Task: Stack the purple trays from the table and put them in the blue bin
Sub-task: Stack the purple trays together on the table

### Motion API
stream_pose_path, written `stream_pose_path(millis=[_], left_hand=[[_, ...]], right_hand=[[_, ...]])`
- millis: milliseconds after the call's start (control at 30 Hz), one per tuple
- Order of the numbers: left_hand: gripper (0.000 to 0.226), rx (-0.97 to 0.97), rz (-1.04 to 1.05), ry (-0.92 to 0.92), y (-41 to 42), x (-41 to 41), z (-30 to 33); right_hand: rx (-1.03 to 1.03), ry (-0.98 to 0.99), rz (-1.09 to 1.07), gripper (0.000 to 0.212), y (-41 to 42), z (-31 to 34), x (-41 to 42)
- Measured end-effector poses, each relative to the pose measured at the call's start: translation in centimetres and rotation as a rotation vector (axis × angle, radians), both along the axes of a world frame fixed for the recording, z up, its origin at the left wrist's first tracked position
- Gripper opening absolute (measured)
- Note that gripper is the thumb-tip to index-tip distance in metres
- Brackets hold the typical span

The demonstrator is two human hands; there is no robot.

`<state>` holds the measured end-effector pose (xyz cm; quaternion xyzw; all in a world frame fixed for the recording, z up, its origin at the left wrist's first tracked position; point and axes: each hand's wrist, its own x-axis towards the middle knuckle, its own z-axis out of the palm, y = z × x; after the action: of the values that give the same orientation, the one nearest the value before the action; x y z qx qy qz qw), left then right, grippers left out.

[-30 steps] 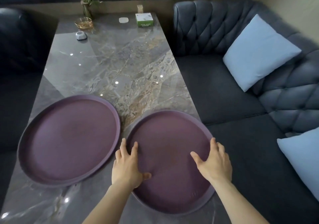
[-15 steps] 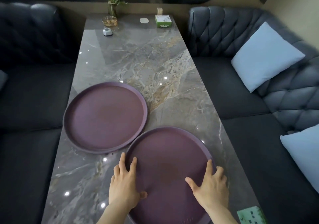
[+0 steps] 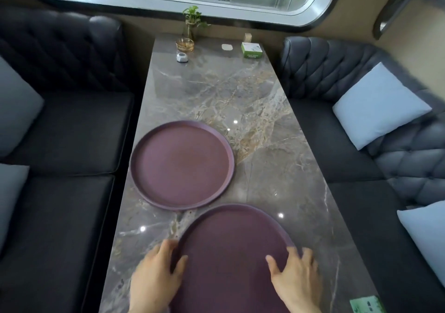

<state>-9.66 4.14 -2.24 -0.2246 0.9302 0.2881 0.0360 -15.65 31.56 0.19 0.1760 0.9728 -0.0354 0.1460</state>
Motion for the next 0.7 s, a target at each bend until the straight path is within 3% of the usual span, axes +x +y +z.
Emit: stream_pose_path(millis=[100, 200, 367, 533, 700], left_hand=[[0.027, 0.110, 0.281, 0.053, -3.3, -4.3, 0.5], [0.043, 0.160, 0.447, 0.036, -6.5, -9.6, 0.5], [0.077, 0.224, 0.554, 0.004, -10.3, -17.2, 0.0], [0.109, 0.334, 0.630, -0.019, -11.4, -21.3, -1.5], [0.109, 0.340, 0.703, -0.021, -10.9, -22.8, -2.1]], right_hand=[[-0.258, 0.078, 0.030, 0.046, -0.7, 0.9, -5.8], [-0.375, 0.078, 0.115, 0.044, -2.9, 1.2, -13.3], [-0.535, -0.013, 0.173, 0.058, -8.1, -0.2, -24.1], [-0.724, -0.148, 0.169, 0.097, -12.5, -1.2, -28.8], [-0.749, -0.168, 0.182, 0.106, -15.0, -2.6, -29.8]])
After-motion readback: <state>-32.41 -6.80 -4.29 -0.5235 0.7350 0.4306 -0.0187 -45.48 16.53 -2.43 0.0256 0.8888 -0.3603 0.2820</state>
